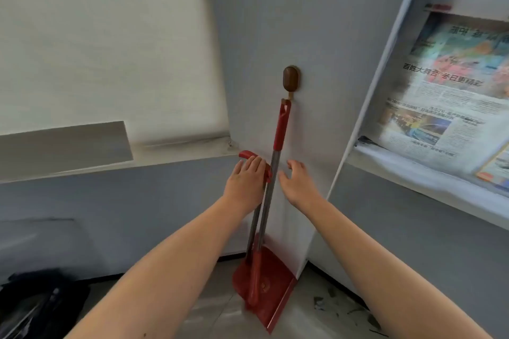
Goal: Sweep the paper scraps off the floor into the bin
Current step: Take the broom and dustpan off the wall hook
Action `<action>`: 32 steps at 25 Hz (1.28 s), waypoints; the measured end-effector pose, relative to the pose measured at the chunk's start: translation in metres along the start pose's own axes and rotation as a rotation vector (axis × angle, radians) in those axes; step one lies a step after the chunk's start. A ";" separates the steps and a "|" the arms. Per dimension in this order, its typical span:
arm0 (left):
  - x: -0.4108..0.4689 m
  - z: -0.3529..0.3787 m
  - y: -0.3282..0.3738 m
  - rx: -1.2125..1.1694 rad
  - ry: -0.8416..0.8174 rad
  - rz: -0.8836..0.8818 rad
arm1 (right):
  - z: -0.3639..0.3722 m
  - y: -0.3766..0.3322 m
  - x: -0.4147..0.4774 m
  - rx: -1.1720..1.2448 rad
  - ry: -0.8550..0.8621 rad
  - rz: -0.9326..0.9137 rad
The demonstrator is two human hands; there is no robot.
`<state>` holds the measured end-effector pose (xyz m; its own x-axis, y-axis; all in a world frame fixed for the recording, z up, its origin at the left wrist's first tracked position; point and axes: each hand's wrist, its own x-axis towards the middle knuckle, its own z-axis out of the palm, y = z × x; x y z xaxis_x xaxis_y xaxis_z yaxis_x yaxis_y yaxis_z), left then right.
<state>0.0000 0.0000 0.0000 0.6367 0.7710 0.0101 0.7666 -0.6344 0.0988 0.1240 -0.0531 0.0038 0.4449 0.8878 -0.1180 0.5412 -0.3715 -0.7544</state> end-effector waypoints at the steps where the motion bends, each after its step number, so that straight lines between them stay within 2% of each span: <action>1: 0.014 0.002 -0.008 0.023 0.006 0.017 | 0.004 -0.002 0.012 -0.010 0.024 0.020; 3: 0.036 0.009 -0.022 0.056 -0.018 0.043 | 0.012 -0.001 0.030 -0.016 0.040 0.051; 6: 0.063 0.024 -0.037 0.190 -0.091 0.183 | 0.026 -0.001 0.051 0.057 0.043 0.064; 10: 0.092 0.040 -0.045 0.309 -0.088 0.326 | 0.042 -0.007 0.073 0.330 0.120 0.166; 13: 0.108 0.046 -0.037 0.319 -0.143 0.291 | 0.045 -0.018 0.085 0.551 0.122 0.331; 16: 0.118 0.042 -0.033 0.239 -0.267 0.177 | 0.049 -0.025 0.091 0.671 0.159 0.440; 18: 0.121 0.033 -0.035 0.216 -0.375 0.139 | 0.050 -0.027 0.091 0.685 0.188 0.457; 20: 0.120 0.028 -0.039 0.221 -0.411 0.162 | 0.046 -0.031 0.089 0.659 0.214 0.433; 27: 0.087 0.021 -0.036 0.122 -0.318 0.139 | 0.030 -0.037 0.074 0.553 0.170 0.381; 32: 0.065 0.001 -0.043 0.156 -0.209 0.134 | 0.027 -0.053 0.053 0.619 0.174 0.274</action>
<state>0.0085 0.0780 -0.0042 0.7238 0.6622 -0.1941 0.6678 -0.7430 -0.0443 0.0999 0.0212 0.0198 0.6433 0.7084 -0.2906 -0.0903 -0.3067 -0.9475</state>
